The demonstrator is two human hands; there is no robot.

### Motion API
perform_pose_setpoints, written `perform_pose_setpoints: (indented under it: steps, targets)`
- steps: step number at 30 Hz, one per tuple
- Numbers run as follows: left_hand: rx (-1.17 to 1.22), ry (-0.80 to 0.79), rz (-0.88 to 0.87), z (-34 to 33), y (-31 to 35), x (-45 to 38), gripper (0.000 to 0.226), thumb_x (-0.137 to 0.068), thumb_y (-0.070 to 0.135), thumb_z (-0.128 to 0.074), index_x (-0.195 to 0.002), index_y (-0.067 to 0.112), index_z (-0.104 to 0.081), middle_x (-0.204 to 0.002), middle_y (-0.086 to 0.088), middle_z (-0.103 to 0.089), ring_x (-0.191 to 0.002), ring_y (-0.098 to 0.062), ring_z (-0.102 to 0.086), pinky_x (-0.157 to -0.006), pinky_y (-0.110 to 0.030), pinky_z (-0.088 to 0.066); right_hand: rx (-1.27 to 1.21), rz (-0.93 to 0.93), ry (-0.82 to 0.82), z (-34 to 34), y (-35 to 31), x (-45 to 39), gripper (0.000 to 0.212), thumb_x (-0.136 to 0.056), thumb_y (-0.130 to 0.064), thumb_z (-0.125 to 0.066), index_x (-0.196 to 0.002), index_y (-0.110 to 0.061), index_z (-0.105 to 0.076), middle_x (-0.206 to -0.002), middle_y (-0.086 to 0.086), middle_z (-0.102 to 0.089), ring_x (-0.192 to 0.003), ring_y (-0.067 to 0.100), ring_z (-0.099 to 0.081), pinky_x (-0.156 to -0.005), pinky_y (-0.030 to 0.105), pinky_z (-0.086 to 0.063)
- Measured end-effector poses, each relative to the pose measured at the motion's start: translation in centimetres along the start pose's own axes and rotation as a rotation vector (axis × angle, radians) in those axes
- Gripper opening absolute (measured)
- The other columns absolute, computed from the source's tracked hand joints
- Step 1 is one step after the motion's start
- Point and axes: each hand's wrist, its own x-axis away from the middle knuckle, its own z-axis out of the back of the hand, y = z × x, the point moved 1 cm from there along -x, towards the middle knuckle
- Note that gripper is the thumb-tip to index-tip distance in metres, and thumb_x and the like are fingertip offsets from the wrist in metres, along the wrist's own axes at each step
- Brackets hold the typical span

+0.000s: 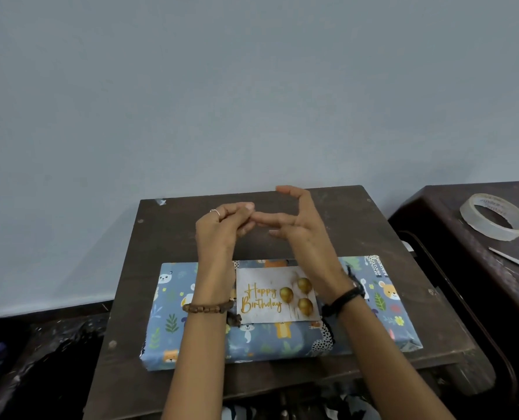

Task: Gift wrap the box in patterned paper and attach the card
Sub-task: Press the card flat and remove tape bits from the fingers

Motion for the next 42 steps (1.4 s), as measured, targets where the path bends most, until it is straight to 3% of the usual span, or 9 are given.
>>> perform_pose_setpoints:
  steps: [4, 7, 13, 17, 21, 26, 28, 39, 42]
  targets:
    - [0.039, 0.161, -0.033, 1.3, 0.2, -0.6, 0.009, -0.084, -0.002, -0.063, -0.082, 0.006, -0.067, -0.081, -0.006, -0.066, -0.070, -0.007, -0.066, -0.064, -0.012, -0.053, -0.476, -0.223, 0.238, 1.4, 0.7, -0.8, 0.050, -0.084, 0.018, -0.028, -0.123, -0.011, -0.041, -0.097, 0.012, -0.072, -0.094, 0.025, -0.069, -0.084, 0.032, -0.056]
    - [0.061, 0.230, -0.062, 2.5, 0.6, -1.1, 0.011, -0.085, -0.003, -0.062, -0.093, 0.002, -0.067, -0.081, -0.005, -0.065, -0.074, -0.009, -0.065, -0.068, -0.014, -0.055, -0.200, -0.255, 0.238, 2.0, 1.5, -2.2, 0.037, -0.091, 0.005, -0.041, -0.120, -0.017, -0.043, -0.099, 0.005, -0.072, -0.093, 0.019, -0.068, -0.083, 0.030, -0.055]
    - [0.080, 0.218, -0.063, 2.7, 0.4, -1.2, 0.016, -0.089, -0.002, -0.056, -0.103, -0.002, -0.064, -0.090, -0.012, -0.067, -0.088, -0.015, -0.067, -0.076, -0.018, -0.056, 0.566, -0.124, -0.181, -0.9, 3.0, -8.1, 0.036, -0.087, -0.004, -0.052, -0.122, -0.010, -0.055, -0.096, 0.005, -0.068, -0.097, 0.017, -0.061, -0.082, 0.020, -0.045]
    - [0.072, 0.207, -0.038, 2.8, 0.3, -1.6, 0.015, -0.087, -0.002, -0.058, -0.101, -0.001, -0.065, -0.091, -0.011, -0.066, -0.088, -0.014, -0.066, -0.073, -0.015, -0.055, 0.951, -0.035, -0.336, -2.2, 4.5, -10.5, 0.037, -0.092, -0.013, -0.049, -0.129, -0.011, -0.055, -0.114, 0.015, -0.053, -0.104, 0.027, -0.055, -0.089, 0.030, -0.045]
    - [0.093, 0.203, -0.016, 2.9, 0.3, -1.9, 0.014, -0.086, -0.003, -0.060, -0.099, -0.001, -0.066, -0.093, -0.013, -0.066, -0.089, -0.015, -0.066, -0.073, -0.015, -0.055, 0.965, 0.057, -0.285, -1.7, 4.9, -9.5, 0.032, -0.092, -0.012, -0.050, -0.122, -0.011, -0.062, -0.111, 0.010, -0.050, -0.100, 0.022, -0.054, -0.078, 0.020, -0.039]
    - [0.099, 0.216, -0.006, 2.8, 0.3, -1.9, 0.013, -0.085, -0.004, -0.060, -0.096, 0.001, -0.067, -0.098, -0.015, -0.066, -0.089, -0.014, -0.066, -0.073, -0.015, -0.055, 0.894, 0.030, -0.200, -1.6, 4.9, -9.9, 0.016, -0.087, -0.027, -0.063, -0.089, -0.012, -0.069, -0.081, -0.013, -0.047, -0.089, 0.014, -0.055, -0.069, 0.023, -0.036]
    - [0.091, 0.217, -0.004, 2.8, 0.2, -1.9, 0.014, -0.085, -0.004, -0.060, -0.096, 0.001, -0.067, -0.100, -0.015, -0.066, -0.091, -0.015, -0.066, -0.075, -0.015, -0.055, 0.887, 0.010, -0.147, -1.8, 5.1, -10.3, 0.019, -0.083, -0.035, -0.067, -0.080, -0.015, -0.066, -0.080, -0.010, -0.052, -0.083, 0.012, -0.054, -0.066, 0.025, -0.036]
    - [0.061, 0.200, -0.001, 2.9, 0.2, -2.0, 0.016, -0.085, -0.004, -0.060, -0.099, 0.001, -0.067, -0.093, -0.009, -0.066, -0.087, -0.012, -0.066, -0.077, -0.017, -0.055, 1.142, 0.145, -0.082, -2.3, 5.1, -11.1, 0.020, -0.091, -0.021, -0.052, -0.085, -0.012, -0.069, -0.092, 0.004, -0.067, -0.086, 0.023, -0.061, -0.069, 0.033, -0.047]
    - [0.058, 0.201, 0.003, 2.9, 0.3, -2.1, 0.016, -0.085, -0.004, -0.060, -0.098, 0.002, -0.067, -0.091, -0.007, -0.066, -0.087, -0.012, -0.066, -0.077, -0.017, -0.055, 1.092, 0.126, -0.085, -2.0, 4.8, -11.4, 0.024, -0.090, -0.032, -0.056, -0.087, -0.014, -0.071, -0.091, 0.002, -0.069, -0.086, 0.020, -0.061, -0.064, 0.027, -0.040]
